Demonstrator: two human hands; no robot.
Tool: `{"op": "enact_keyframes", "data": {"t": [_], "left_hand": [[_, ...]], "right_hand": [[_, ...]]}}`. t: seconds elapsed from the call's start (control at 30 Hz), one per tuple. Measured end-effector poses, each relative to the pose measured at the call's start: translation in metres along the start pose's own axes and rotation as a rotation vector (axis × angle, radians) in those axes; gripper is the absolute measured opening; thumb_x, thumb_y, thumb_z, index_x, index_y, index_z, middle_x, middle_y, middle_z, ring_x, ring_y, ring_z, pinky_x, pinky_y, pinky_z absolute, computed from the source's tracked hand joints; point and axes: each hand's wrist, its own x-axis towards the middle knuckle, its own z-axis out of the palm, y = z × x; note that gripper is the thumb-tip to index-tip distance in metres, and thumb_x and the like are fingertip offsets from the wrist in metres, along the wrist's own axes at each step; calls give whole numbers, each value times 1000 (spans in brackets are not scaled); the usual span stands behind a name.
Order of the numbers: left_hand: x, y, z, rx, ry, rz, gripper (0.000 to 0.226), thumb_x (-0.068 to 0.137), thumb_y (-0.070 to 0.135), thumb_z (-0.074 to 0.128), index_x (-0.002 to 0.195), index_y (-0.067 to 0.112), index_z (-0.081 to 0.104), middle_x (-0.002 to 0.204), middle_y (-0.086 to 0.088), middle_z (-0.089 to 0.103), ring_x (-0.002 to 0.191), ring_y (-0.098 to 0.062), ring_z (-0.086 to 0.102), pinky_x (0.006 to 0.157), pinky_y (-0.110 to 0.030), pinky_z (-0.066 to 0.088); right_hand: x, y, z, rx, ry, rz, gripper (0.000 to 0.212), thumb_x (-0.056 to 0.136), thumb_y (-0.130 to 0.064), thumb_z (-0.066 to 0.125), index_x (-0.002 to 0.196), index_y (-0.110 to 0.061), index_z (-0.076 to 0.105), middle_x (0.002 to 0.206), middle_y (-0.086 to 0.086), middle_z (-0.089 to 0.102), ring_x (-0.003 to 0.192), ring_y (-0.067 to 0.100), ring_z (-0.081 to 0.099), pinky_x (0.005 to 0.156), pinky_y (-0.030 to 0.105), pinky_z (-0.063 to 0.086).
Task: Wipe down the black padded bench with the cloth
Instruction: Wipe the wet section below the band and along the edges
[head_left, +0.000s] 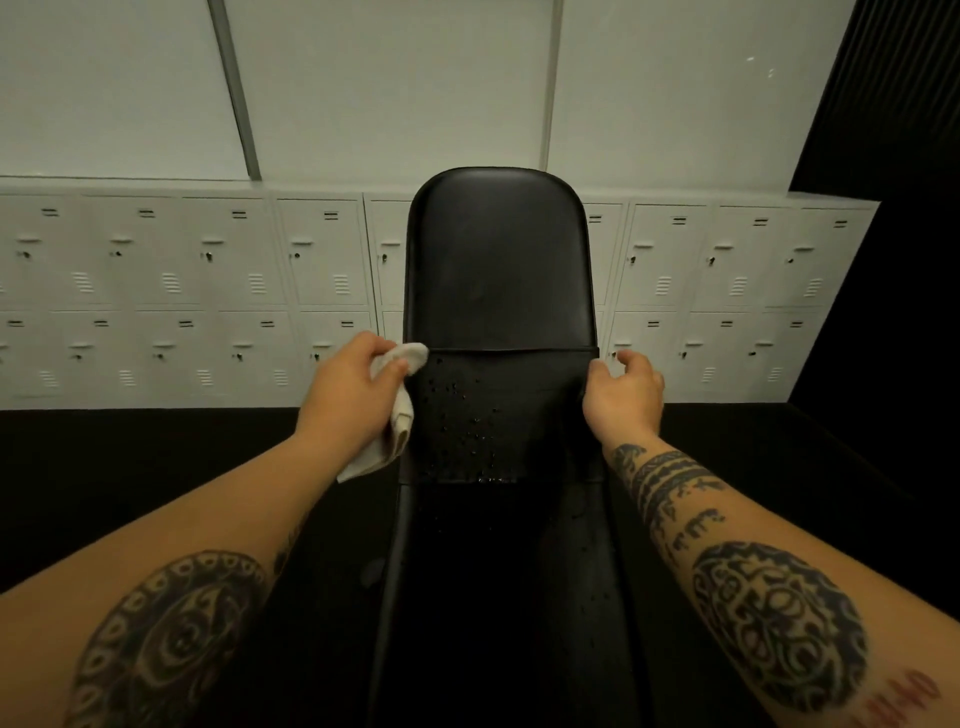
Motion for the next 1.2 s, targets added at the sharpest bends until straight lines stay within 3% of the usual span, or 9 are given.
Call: {"op": "enact_keyframes", "data": {"t": [0.13, 0.33, 0.43, 0.57, 0.7, 0.9, 1.0, 1.1, 1.2], "left_hand": [[11, 7, 36, 65, -55, 271, 27, 97, 41, 63, 120, 27, 69, 123, 9, 48, 110, -7, 51, 98, -28, 41], [24, 35, 79, 234, -50, 496, 33, 96, 38, 67, 125, 23, 71, 123, 5, 60, 117, -16, 50, 96, -38, 49], [30, 32, 80, 288, -7, 479, 32, 95, 33, 69, 124, 19, 72, 119, -1, 60, 116, -22, 49, 95, -42, 50], [35, 16, 59, 272, 59, 322, 31, 96, 32, 69, 123, 17, 73, 118, -3, 57, 116, -22, 52, 95, -31, 43], [29, 10, 51, 214, 101, 182, 28, 98, 32, 65, 122, 19, 70, 121, -3, 55, 115, -23, 55, 95, -33, 45], [21, -1, 47, 92, 204, 13, 23, 99, 31, 63, 117, 18, 67, 111, 2, 50, 99, -11, 47, 76, -15, 34], [25, -1, 51, 53, 234, -25, 18, 99, 30, 61, 111, 17, 65, 113, -2, 54, 99, -14, 50, 78, -24, 38], [27, 4, 59, 89, 248, 37, 15, 99, 30, 60, 109, 20, 65, 112, 0, 54, 107, -21, 55, 84, -32, 44], [29, 8, 65, 204, 232, 181, 18, 98, 30, 63, 111, 20, 70, 113, -1, 61, 112, -22, 55, 92, -31, 44]], "right_hand": [[10, -2, 28, 30, -39, -11, 56, 104, -50, 33, 150, -18, 34, 150, 8, 40, 134, 30, 44, 111, 46, 35], [4, 13, 50, -135, 95, -122, 57, 104, -51, 28, 150, -17, 34, 148, 7, 46, 131, 31, 46, 105, 45, 36], [9, 17, 52, -138, 107, -136, 57, 103, -52, 28, 150, -19, 34, 147, 5, 47, 132, 28, 46, 106, 45, 36], [7, 20, 53, -125, 101, -156, 58, 103, -52, 27, 150, -19, 34, 145, 6, 48, 130, 28, 47, 105, 44, 36], [7, 20, 52, -128, 92, -162, 60, 103, -53, 27, 152, -18, 31, 147, 6, 46, 132, 29, 45, 106, 45, 36], [8, 24, 51, -138, 88, -180, 62, 103, -54, 26, 153, -18, 29, 149, 5, 45, 134, 28, 44, 107, 45, 35], [9, 24, 51, -146, 87, -177, 62, 103, -54, 26, 154, -19, 28, 150, 5, 44, 135, 28, 43, 107, 45, 35], [9, 24, 52, -147, 92, -176, 61, 104, -53, 26, 153, -18, 28, 150, 5, 44, 135, 28, 43, 108, 45, 35], [8, 23, 53, -156, 105, -181, 60, 103, -53, 26, 152, -18, 30, 148, 6, 45, 132, 30, 45, 106, 46, 36]]}}
